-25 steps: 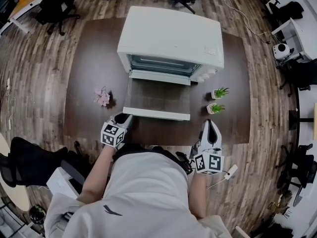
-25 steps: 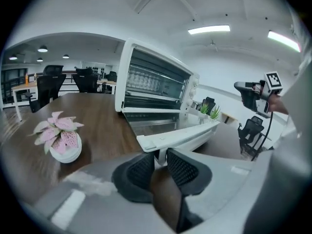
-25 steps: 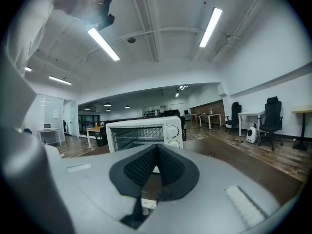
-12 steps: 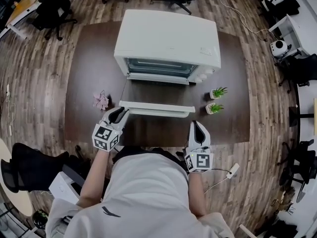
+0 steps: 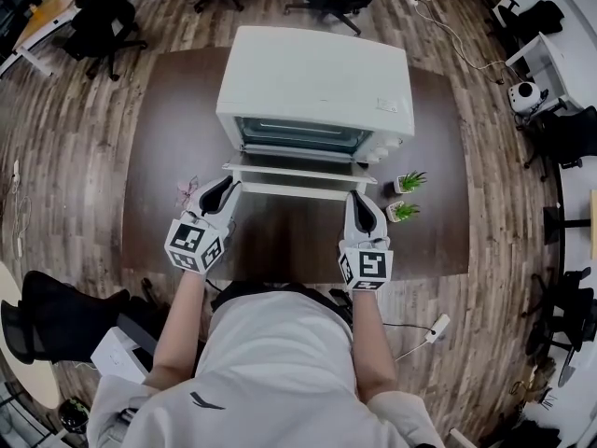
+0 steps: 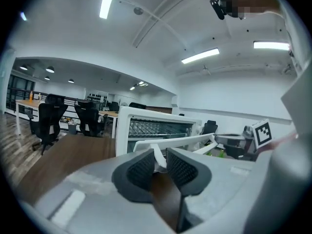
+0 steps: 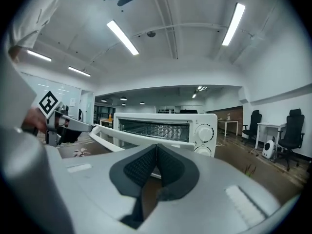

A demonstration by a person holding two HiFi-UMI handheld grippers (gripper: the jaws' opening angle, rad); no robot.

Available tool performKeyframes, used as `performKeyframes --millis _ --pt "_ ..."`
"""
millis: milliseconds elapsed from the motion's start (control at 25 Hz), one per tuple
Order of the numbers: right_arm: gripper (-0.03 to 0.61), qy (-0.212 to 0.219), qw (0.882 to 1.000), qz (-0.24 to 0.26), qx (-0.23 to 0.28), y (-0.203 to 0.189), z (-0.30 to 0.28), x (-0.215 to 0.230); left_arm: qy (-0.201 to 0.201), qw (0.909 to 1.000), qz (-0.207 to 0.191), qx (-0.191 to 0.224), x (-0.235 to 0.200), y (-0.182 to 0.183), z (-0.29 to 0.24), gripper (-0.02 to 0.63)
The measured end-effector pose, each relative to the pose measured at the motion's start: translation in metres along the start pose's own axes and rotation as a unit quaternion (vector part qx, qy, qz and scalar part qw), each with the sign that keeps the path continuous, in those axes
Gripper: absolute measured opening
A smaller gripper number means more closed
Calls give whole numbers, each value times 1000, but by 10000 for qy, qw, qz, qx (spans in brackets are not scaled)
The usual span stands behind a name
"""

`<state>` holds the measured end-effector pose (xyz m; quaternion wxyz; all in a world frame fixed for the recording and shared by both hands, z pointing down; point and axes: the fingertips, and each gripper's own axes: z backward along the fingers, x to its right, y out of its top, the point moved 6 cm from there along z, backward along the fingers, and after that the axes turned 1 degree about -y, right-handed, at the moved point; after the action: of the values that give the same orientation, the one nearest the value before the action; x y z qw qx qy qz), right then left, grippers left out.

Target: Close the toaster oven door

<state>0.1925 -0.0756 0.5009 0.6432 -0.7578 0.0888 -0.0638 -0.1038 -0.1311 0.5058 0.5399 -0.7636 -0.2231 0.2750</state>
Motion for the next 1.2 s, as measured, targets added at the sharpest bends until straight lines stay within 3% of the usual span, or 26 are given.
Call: performKeyframes --millis 320,600,1200 --pt "0 45 9992 124 371 21 -34 2 256 9981 -538 170 2 13 2 64" --pt "0 47 9979 17 646 40 -60 17 563 9980 -74 278 -13 -3 35 52" --pt "0 -131 9965 -220 801 57 -95 32 1025 9939 -66 395 -35 -11 87 46"
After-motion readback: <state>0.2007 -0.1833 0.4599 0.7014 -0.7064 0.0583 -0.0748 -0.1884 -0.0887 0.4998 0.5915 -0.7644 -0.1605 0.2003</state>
